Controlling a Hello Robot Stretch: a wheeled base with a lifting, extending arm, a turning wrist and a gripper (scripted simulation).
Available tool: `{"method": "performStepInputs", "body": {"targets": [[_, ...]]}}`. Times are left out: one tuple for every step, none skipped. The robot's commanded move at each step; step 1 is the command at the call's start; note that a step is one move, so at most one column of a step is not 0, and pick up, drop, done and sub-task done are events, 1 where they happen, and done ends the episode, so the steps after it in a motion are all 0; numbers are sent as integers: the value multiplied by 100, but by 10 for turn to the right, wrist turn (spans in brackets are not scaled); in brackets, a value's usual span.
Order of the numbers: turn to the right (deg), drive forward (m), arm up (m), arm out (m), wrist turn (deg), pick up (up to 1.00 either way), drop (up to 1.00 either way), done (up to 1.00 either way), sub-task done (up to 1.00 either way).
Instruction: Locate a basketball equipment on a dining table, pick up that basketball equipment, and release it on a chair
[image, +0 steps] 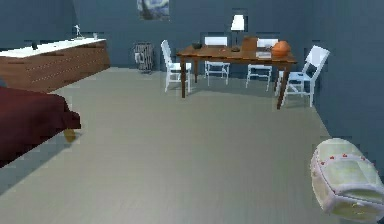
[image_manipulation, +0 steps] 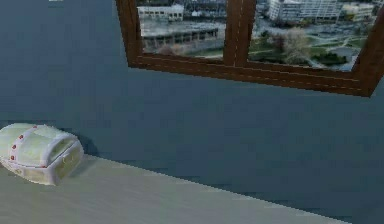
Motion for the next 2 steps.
{"method": "performStepInputs", "body": {"targets": [[150,0,0,0,0,0,0,0,0],[0,30,0,0,0,0,0,0,0]]}}
